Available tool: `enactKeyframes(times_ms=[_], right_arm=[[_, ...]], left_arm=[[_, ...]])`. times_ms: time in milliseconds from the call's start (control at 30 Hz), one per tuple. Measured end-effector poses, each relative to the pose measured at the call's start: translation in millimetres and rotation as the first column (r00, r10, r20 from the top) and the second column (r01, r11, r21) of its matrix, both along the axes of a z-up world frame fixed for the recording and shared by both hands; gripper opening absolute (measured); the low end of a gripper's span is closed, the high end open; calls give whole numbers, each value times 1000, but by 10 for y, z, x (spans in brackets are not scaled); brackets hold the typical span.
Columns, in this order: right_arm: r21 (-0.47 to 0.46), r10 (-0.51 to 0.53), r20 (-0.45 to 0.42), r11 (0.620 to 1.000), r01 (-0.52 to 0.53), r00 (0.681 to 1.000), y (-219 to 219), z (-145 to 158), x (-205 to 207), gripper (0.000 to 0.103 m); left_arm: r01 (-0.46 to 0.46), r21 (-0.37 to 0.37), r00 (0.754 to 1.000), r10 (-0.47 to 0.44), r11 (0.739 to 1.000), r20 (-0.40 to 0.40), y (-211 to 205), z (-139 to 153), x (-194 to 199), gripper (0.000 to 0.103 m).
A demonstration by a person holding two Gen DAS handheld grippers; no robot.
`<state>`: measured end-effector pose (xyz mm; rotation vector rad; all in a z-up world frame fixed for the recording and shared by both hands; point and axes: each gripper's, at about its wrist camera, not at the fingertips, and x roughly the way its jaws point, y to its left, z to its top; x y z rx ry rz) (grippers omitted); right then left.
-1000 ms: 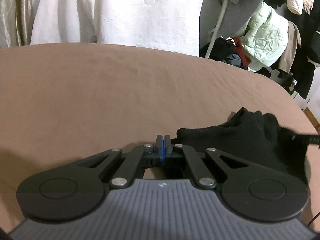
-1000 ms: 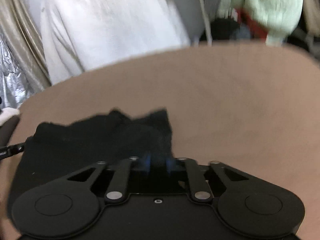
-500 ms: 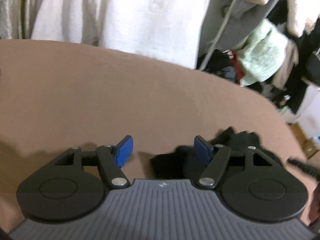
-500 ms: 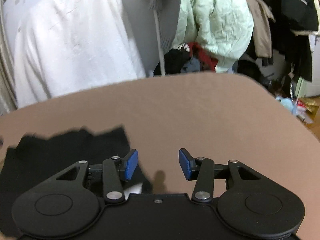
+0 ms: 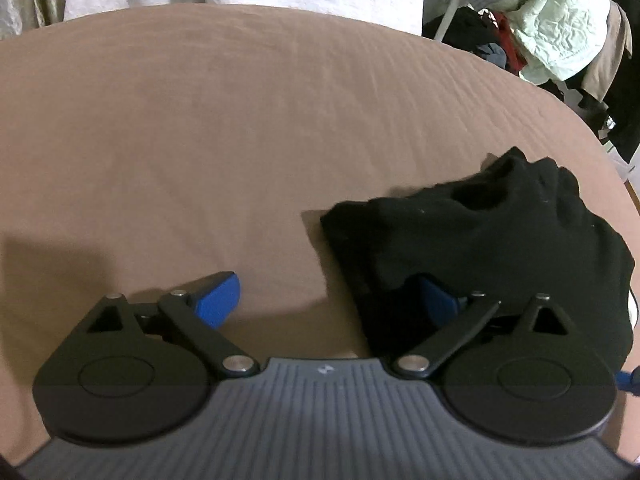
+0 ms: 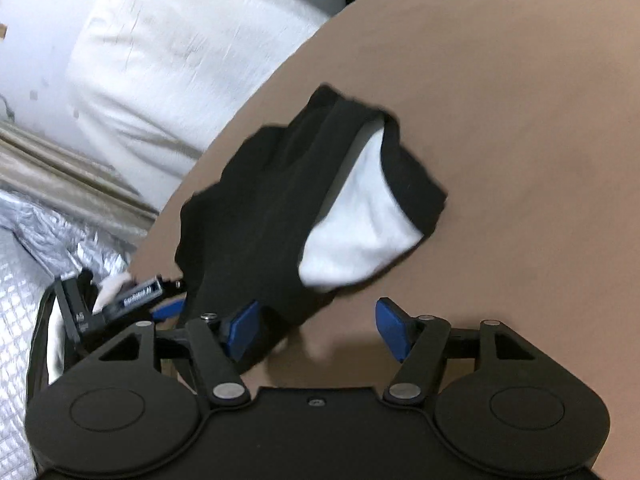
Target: Fold clothes
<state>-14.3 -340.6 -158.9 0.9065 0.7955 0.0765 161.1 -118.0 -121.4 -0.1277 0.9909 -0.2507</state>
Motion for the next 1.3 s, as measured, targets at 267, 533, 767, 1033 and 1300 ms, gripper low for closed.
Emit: enactKeyframes(times_ms=[267,533,767,1033,1300], right_arm=[[200,-47,6,979,45,999,239,-339,249,80],[120,-21,63,993,13,998,207,-337,720,81],[14,-44,168,999,43,985,175,-200,609,24],[-89,-18,302,995,47,953,292,306,507,22],[-158,109,416,986,-46,903,374,587,155,22]], left_arm=[[21,-162,1000,-18,987,21,214,-58,37,98],[133,-252,988,-108,958,107,-40,-181,47,32],[163,-174,967,-122,971,226,-227,65,-114,16],[198,21,911,-192,980,365,-417,607,-548,14],[158,201,860,-235,967,453,-468,1242,-1079,14]])
